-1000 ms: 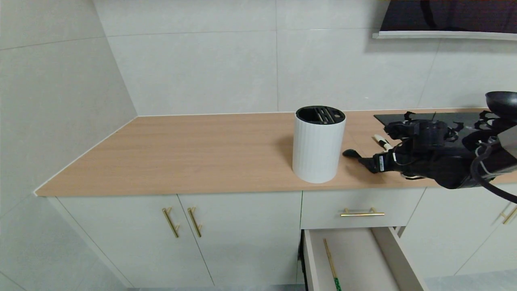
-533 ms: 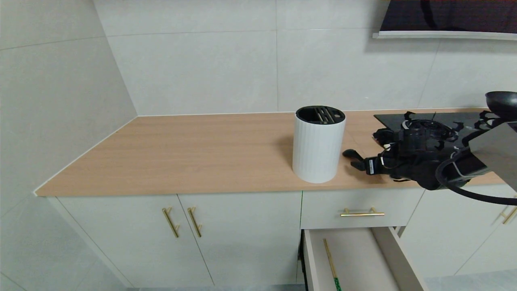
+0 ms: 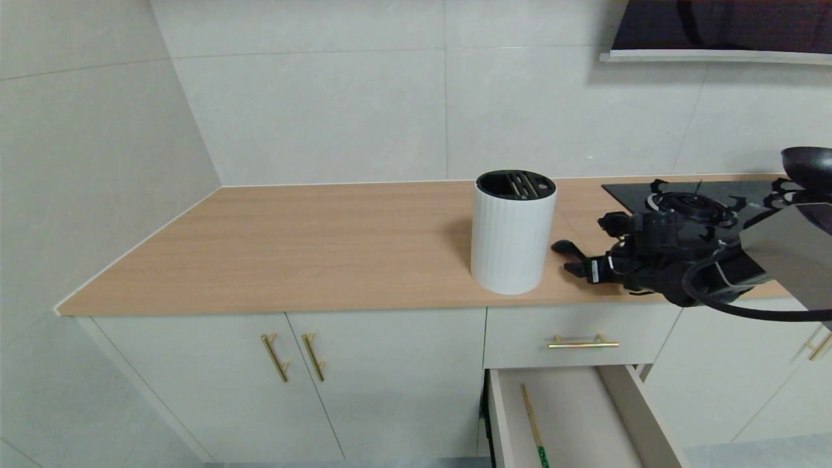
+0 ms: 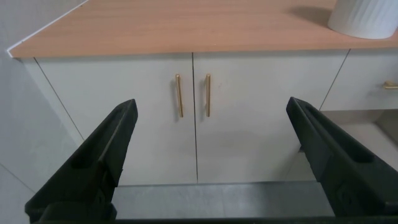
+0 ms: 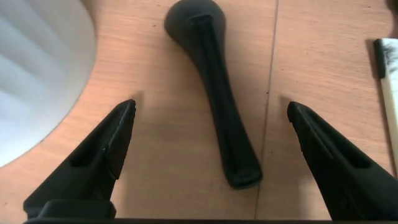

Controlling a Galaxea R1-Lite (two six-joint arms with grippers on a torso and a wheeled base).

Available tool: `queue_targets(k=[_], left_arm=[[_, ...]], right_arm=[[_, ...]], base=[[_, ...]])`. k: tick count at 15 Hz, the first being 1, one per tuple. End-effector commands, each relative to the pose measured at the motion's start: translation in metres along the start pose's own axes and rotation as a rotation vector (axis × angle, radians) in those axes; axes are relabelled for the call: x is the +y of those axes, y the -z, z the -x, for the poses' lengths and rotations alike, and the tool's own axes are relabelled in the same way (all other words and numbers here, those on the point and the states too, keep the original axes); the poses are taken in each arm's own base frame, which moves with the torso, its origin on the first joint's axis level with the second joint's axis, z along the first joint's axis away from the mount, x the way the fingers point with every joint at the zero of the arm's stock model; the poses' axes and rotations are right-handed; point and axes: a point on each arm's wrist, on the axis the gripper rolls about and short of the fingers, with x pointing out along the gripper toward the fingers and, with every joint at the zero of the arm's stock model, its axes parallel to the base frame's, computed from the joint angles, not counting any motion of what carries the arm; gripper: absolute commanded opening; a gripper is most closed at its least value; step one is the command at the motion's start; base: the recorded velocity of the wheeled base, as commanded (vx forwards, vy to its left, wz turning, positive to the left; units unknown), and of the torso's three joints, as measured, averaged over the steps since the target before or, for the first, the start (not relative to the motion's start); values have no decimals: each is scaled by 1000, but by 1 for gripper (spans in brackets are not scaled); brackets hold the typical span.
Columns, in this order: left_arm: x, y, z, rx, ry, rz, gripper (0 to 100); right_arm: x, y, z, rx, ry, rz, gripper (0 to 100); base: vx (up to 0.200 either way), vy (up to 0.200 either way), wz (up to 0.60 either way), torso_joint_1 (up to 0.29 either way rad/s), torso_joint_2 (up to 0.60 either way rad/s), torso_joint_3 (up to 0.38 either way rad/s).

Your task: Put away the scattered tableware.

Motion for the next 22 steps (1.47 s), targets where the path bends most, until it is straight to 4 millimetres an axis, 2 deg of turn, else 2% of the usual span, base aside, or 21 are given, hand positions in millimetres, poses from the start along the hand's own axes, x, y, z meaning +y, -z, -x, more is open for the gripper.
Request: queue_targets(k=[1, 6, 9, 11, 13, 14, 15, 16, 17, 19, 22], left_arm=[[0, 0, 0, 0, -1, 0, 100], [0, 0, 0, 0, -1, 0, 100], [0, 0, 0, 0, 1, 0, 100], [0, 0, 0, 0, 1, 0, 100], [0, 0, 0, 0, -1, 0, 100], [0, 0, 0, 0, 1, 0, 100], [0, 0, 0, 0, -1, 0, 100], [0, 0, 0, 0, -1, 0, 100], [0, 0, 0, 0, 1, 0, 100], [0, 0, 0, 0, -1, 0, 100], [0, 0, 0, 0, -1, 0, 100]], right_arm=[[-1, 3, -5, 4, 3, -4, 0], [-3, -1, -5, -9, 11, -30, 0], [-2, -17, 10, -34, 13, -68, 0], [2, -34, 38, -5, 7, -126, 0], [10, -54, 81, 42, 81, -186, 0], [17, -59, 103, 64, 136, -209, 0], [19, -61, 112, 66, 149, -215, 0], [30, -57, 155, 77, 152, -210, 0], [37, -47, 172, 94, 143, -202, 0], [43, -23, 189, 159, 130, -193, 0], [50, 5, 195, 252, 121, -175, 0]], base=[[0, 0, 0, 0, 0, 0], [0, 0, 0, 0, 0, 0], [0, 0, 0, 0, 0, 0], [0, 0, 0, 0, 0, 0], [0, 0, 0, 0, 0, 0], [0, 0, 0, 0, 0, 0], [0, 0, 0, 0, 0, 0], [0, 0, 0, 0, 0, 0], [0, 0, 0, 0, 0, 0], [0, 0, 0, 0, 0, 0], [0, 0, 0, 0, 0, 0]])
